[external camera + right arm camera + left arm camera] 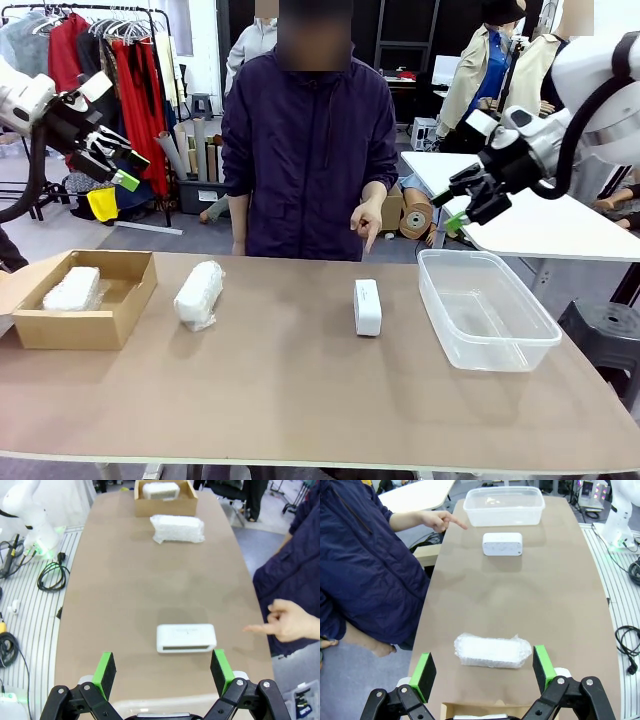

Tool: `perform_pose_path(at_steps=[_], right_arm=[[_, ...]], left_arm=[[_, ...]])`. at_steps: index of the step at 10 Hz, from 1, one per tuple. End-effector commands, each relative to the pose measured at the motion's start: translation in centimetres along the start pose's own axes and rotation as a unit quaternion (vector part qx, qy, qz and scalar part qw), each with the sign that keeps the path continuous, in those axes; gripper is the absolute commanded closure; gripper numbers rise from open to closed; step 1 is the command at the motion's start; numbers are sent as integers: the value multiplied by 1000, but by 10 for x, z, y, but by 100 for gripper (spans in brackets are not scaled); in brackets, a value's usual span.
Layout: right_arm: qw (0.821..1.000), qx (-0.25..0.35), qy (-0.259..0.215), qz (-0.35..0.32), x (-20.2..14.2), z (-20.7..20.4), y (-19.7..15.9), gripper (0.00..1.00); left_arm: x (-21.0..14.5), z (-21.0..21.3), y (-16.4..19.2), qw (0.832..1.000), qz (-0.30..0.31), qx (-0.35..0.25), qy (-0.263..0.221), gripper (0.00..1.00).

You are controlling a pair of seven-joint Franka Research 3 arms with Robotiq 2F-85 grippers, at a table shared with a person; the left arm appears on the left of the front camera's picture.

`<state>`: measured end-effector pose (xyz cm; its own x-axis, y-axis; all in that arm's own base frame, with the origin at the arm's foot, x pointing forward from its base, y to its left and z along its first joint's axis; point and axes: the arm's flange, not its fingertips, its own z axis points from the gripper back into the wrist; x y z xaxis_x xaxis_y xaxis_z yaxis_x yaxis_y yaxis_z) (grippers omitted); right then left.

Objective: Separate and place wrapped and unwrapped clocks.
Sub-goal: Pick up the Digital clock indicated by the person.

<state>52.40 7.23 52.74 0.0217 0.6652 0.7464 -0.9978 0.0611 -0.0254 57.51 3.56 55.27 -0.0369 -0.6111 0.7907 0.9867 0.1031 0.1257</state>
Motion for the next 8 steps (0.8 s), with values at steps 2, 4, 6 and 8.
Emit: perform_pose_path(at_steps=[2,4,6,8], right_arm=[[999,-38,29,-16,56,-42,27,0],[984,-92,115,-98,92,-66,30,0],[948,-150,258,-106,111,-75,22,0],[916,-153,348,-132,113,-81,2,0]], left_arm=[[0,0,-5,1000,-7,-1,-2,0],[0,0,-5,1000,-7,-1,-2,0],[0,0,-5,1000,-7,-1,-2,0],[0,0,-5,1000,-7,-1,-2,0]])
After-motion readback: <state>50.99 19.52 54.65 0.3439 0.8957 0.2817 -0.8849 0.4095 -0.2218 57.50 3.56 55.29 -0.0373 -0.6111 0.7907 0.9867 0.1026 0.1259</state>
